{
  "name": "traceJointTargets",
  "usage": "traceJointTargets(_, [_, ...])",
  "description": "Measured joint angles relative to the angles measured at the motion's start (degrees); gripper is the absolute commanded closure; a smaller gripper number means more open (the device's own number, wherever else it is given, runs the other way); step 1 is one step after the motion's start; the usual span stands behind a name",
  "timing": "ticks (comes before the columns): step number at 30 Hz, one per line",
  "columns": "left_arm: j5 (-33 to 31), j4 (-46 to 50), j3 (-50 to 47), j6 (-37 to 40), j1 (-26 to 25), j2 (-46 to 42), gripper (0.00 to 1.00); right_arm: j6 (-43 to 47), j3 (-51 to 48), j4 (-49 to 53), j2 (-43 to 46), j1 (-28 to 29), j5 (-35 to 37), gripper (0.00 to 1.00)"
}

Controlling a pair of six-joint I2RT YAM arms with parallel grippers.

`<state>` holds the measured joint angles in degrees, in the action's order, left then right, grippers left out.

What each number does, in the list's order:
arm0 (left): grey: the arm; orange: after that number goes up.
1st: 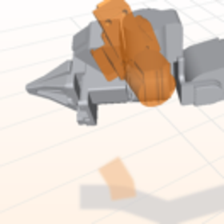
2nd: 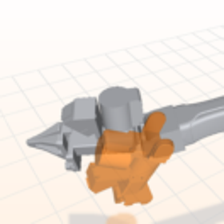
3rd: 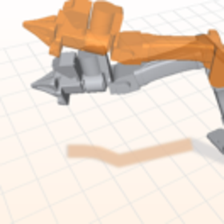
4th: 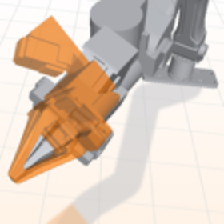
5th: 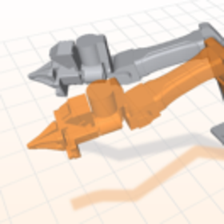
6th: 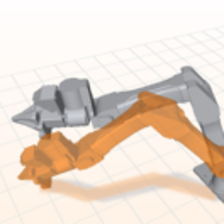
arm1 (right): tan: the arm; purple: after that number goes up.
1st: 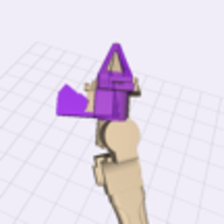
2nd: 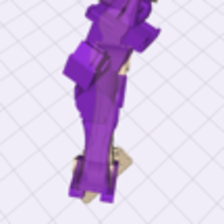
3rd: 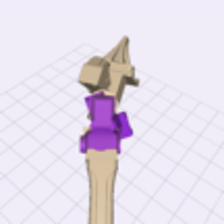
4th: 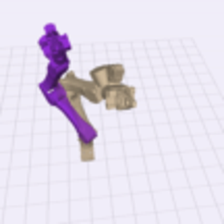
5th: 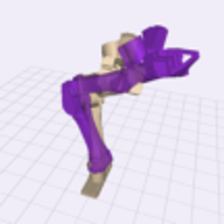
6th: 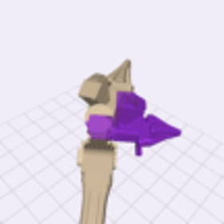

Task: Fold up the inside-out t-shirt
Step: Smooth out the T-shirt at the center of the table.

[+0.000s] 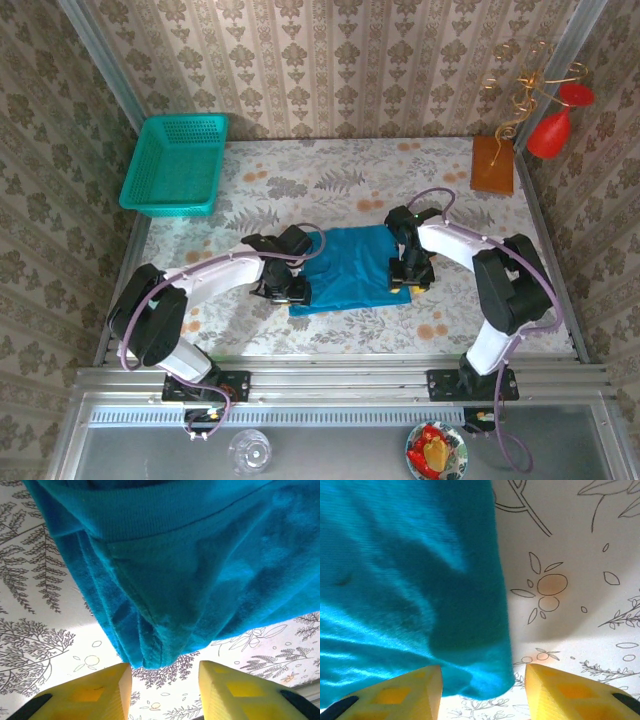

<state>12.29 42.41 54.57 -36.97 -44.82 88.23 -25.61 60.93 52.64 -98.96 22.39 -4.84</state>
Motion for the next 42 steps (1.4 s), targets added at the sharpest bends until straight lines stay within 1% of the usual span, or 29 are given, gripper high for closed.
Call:
traceJointTargets(4, [0.20,-2.23,-0.11,-0.90,-0.09,0.90,0.67,0.33,-1.36,-0.66,-1.20,-0.35,0.00,0.56])
traceJointTargets(9, [-0.11,-3.08,-0.11,-0.98,-0.11,3.21,0.67,0.66,-1.68,-1.51,-1.66,-0.57,-0.66,0.62])
traceJointTargets(11, [-0.31,-3.08,-0.11,-0.96,-0.11,4.00,0.73,0.85,-1.79,-1.79,-1.66,-0.66,-1.27,0.69])
traceJointTargets(14, [-1.16,-3.02,-0.11,-1.05,-0.11,4.17,0.90,1.20,-1.81,-2.27,-1.66,-0.76,-2.14,0.81])
traceJointTargets(17, [-1.84,-3.39,-0.42,-1.79,-0.09,2.91,0.99,1.40,-1.90,-2.62,-1.62,-0.94,-2.97,0.87])
traceJointTargets(18, [-1.86,-3.72,-0.83,-2.03,0.04,1.57,1.00,1.38,-1.95,-2.67,-1.53,-1.03,-3.13,0.88])
traceJointTargets(20, [-1.46,-4.50,-1.79,-2.80,0.39,-1.64,1.00,1.38,-2.19,-2.82,-1.22,-1.16,-3.30,0.90])
traceJointTargets(23, [0.04,-5.92,-2.99,-4.24,0.94,-5.86,1.00,1.31,-2.56,-3.15,-0.81,-1.33,-3.39,0.96])
traceJointTargets(26, [1.88,-8.07,-4.81,-5.81,1.03,-7.23,1.00,1.22,-2.78,-3.26,-0.72,-1.75,-3.85,1.00])
traceJointTargets(30, [4.24,-12.22,-10.60,-8.35,0.98,-7.08,1.00,0.85,-3.32,-3.78,-0.28,-2.64,-4.87,1.00])
traceJointTargets(34, [5.18,-15.61,-15.69,-9.90,1.07,-5.77,0.98,0.11,-3.69,-4.13,0.02,-3.08,-5.31,1.00])
traceJointTargets(42, [6.64,-17.00,-16.20,-10.01,2.54,-5.66,0.99,-1.44,-4.44,-4.76,0.57,-3.93,-6.27,1.00])
